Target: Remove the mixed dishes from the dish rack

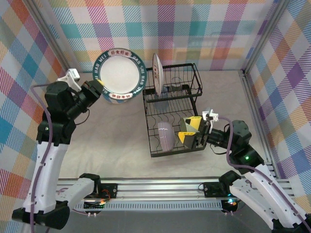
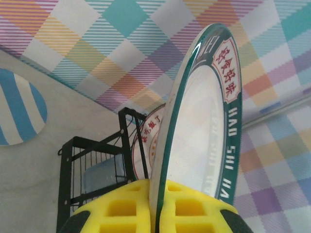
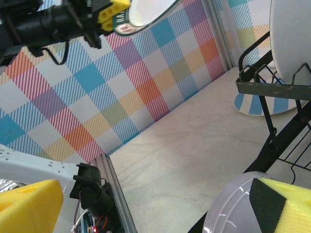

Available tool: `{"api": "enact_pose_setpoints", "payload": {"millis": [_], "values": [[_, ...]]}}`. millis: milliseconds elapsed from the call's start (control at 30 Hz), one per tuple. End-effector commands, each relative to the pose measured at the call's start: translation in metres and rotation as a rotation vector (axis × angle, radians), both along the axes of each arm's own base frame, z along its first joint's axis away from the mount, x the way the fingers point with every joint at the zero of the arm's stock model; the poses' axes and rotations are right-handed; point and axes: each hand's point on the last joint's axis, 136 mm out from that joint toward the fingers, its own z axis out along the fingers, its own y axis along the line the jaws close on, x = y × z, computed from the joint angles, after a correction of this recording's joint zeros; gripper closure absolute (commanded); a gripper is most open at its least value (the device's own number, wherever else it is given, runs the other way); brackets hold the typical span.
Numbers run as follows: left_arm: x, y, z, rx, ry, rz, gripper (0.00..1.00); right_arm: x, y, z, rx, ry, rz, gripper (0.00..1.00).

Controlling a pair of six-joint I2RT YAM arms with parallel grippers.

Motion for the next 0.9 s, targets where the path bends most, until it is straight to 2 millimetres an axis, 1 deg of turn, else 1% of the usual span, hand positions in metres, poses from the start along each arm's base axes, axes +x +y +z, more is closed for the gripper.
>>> {"api": "enact_pose_setpoints", "payload": {"millis": [0,33,100,167,267,367,433,500,600,700,867], "values": [[0.022,0.007,0.021,-0.122,-0.097,-0.048,1.00,-0.012,-0.002,0.014,0.038,-0.108,0.036,0.01],[0.033,0.014,0.016,-0.142,-0.107,-0.045,1.00,-0.015,-0.002,0.015,0.045,-0.120,0.042,0.01],[0.055,0.028,-0.006,-0.177,-0.079,-0.021,1.00,-0.018,-0.003,0.012,0.050,-0.126,0.048,0.01],[0.079,0.039,-0.037,-0.232,-0.026,-0.017,1.00,-0.019,-0.004,0.008,0.047,-0.126,0.047,0.01],[0.107,0.053,-0.077,-0.280,0.023,-0.011,1.00,-0.018,-0.004,0.001,0.043,-0.118,0.046,0.01],[0.124,0.069,-0.104,-0.239,0.024,0.045,1.00,-0.018,-0.003,-0.003,0.042,-0.117,0.053,0.01],[0.134,0.078,-0.124,-0.217,0.073,0.087,1.00,-0.018,-0.003,-0.004,0.044,-0.117,0.051,0.01],[0.147,0.079,-0.136,-0.219,0.085,0.078,1.00,-0.018,-0.003,-0.006,0.042,-0.114,0.052,0.01],[0.164,0.082,-0.161,-0.239,0.140,0.083,1.00,-0.018,-0.003,-0.007,0.044,-0.116,0.050,0.01],[0.179,0.089,-0.186,-0.247,0.182,0.113,1.00,-0.017,-0.002,-0.009,0.045,-0.119,0.052,0.01],[0.204,0.096,-0.218,-0.274,0.208,0.132,1.00,-0.015,-0.002,-0.013,0.041,-0.120,0.044,0.01]]}}
